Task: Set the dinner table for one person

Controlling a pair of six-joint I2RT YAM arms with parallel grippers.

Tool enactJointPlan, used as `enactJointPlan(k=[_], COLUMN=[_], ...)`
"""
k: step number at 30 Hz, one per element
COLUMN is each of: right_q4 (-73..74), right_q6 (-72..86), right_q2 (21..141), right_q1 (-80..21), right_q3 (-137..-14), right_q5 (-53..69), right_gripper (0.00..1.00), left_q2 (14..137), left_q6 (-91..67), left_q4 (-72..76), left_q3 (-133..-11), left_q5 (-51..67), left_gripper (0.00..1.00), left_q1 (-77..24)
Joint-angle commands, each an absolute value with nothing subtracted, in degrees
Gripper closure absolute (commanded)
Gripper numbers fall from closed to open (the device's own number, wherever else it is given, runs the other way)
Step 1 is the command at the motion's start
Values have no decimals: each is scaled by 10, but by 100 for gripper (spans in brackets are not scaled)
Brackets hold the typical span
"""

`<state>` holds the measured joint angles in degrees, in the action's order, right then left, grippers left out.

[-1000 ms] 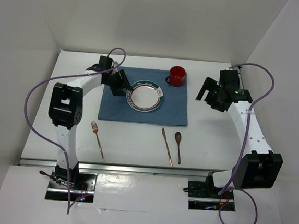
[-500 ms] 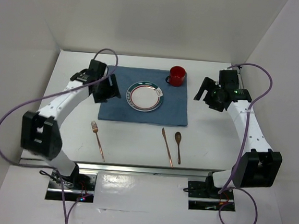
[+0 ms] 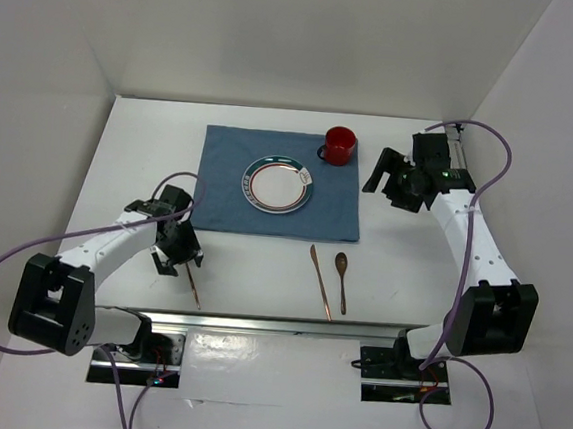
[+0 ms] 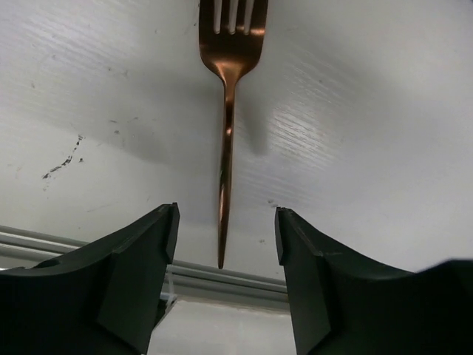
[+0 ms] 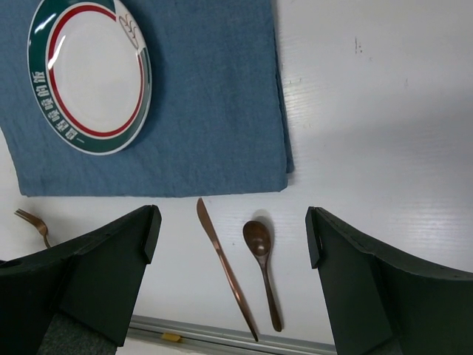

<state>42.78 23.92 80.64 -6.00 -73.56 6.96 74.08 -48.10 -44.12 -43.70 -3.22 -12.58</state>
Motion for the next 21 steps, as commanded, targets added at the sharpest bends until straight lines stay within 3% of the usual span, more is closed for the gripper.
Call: enactJointPlan(k=[1,6,10,11,12,14,15,21], right_q4=[403,403,403,403,409,409,409,403], right_q6=[236,236,236,236,236,242,242,242], right_q2=[796,790,785,785,785,790,790,802], right_q1=[-69,-69,-69,-69,-69,-69,-69,-69], right_q3=[-737,-737,-737,-737,-737,-742,-742,-742], right_q5=[72,67,67,67,67,67,61,69], right_gripper=[8,8,8,8,8,8,8,6], left_q2=[742,774,792,798,804,816,816,776], left_q6=[-503,-503,-495,-490,-490,-475,-468,-349], left_q4=[-389,-342,-307,-302,-301,-331,-345,-410], left_q3=[-418,-391,-381,-375,-375,-393,-411,-526], left_q5=[-29,-23,-12,-5,2,2,-4,-36], left_gripper=[30,36,51,56,70,84,100,100], left_q1=[-123,-114,-92,-87,-82,-68,-68,-103])
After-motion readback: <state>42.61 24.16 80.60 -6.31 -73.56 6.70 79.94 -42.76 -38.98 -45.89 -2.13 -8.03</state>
